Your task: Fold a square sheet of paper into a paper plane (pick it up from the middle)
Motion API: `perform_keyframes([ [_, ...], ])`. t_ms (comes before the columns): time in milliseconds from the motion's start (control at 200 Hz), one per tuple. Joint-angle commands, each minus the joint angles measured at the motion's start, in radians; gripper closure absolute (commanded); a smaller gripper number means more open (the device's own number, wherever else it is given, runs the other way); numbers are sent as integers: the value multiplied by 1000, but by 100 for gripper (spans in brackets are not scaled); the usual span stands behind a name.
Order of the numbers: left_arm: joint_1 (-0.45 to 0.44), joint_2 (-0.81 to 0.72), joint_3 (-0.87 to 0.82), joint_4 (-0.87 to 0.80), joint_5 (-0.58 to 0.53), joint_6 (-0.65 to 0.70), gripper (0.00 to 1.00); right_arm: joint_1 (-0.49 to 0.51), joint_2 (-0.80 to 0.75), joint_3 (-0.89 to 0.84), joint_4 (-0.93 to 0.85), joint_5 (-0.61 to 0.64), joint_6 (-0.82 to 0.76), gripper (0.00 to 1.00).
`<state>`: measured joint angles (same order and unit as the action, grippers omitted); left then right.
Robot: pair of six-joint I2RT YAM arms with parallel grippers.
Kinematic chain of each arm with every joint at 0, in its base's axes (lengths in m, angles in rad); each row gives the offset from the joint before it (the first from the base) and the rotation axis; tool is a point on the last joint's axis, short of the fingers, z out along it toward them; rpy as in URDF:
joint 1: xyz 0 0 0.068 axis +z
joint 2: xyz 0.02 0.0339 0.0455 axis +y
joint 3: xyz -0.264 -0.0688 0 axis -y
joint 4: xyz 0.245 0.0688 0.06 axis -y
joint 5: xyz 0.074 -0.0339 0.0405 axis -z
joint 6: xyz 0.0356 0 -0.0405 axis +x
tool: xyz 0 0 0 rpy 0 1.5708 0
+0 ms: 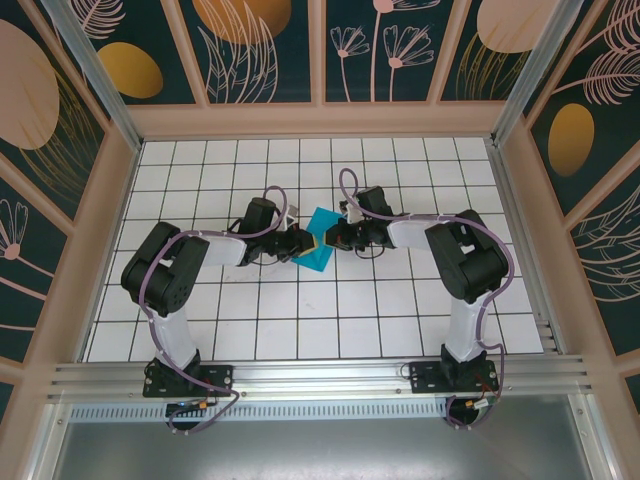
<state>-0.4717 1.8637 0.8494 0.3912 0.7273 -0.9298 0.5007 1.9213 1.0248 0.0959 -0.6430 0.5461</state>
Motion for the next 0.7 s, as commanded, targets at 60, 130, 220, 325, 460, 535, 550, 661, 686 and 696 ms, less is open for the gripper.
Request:
perform_keyframes([
  [60,-3,1,9,56,39,-12,89,-7,3,19,-48,58,-46,96],
  [130,-8,12,15,53,40,-11,89,-10,4,20,-55,71,-49,96],
  [220,-14,27,26,46,41,-8,89,-11,4,21,-66,93,-52,95],
  [325,-19,38,40,37,42,-2,89,-12,4,23,-75,111,-57,95],
  [460,-22,47,66,-11,31,30,89,-14,10,29,-87,127,-61,95],
  [535,-24,53,76,-21,30,35,88,-14,13,34,-90,130,-63,95],
  [550,-25,54,77,-21,29,37,88,-14,14,35,-90,132,-64,95],
  [661,-30,67,91,-33,29,42,89,-15,18,41,-96,137,-67,95],
  [686,-31,69,95,-33,29,43,89,-15,18,41,-96,137,-67,95],
  [696,-31,70,95,-35,30,43,88,-16,19,42,-96,137,-67,95],
])
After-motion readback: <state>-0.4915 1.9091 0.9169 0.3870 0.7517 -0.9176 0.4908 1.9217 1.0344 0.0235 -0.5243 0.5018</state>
